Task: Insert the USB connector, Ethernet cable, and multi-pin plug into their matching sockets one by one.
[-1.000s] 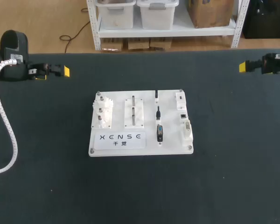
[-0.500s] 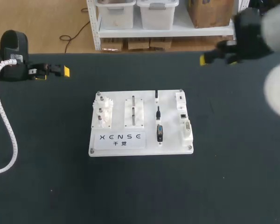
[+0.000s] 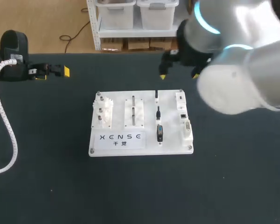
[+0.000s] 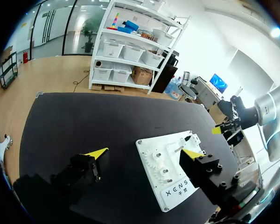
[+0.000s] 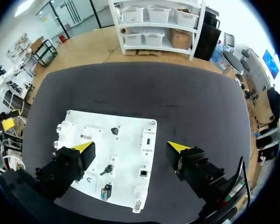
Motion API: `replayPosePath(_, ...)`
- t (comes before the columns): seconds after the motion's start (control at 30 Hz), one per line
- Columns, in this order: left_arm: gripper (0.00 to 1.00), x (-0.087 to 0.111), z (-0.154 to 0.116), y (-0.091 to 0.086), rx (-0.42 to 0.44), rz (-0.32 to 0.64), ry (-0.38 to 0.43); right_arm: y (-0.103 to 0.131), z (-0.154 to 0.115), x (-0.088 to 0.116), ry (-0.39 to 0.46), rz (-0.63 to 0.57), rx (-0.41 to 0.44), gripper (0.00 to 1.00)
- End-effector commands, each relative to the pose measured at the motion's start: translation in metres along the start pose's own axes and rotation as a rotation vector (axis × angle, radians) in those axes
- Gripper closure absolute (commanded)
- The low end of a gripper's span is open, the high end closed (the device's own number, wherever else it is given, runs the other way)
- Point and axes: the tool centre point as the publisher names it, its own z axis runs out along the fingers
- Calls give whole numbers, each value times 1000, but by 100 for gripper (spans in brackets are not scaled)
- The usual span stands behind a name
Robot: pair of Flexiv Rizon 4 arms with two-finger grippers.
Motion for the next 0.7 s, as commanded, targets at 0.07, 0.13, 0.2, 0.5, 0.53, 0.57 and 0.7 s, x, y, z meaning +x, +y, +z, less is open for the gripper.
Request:
replayPosePath(0.07, 0, 0, 0, 0, 0, 0, 0, 15, 27, -7, 54, 34, 216, 0)
replayPosePath(0.13, 0, 0, 0, 0, 0, 0, 0, 16, 33, -5, 65, 48, 218, 0)
replayPosePath(0.2, 0, 0, 0, 0, 0, 0, 0, 17, 40, -4, 62, 80, 208, 0)
replayPosePath(0.5, 0, 0, 0, 0, 0, 0, 0, 16, 45, -2, 51, 117, 138, 0)
replayPosePath(0.53, 0, 0, 0, 0, 0, 0, 0, 16, 45, -2, 51, 117, 138, 0)
replayPosePath(0.57, 0, 0, 0, 0, 0, 0, 0, 16, 45, -2, 51, 117, 138, 0)
replayPosePath(0.7, 0, 0, 0, 0, 0, 0, 0, 16, 45, -2, 51, 117, 138, 0)
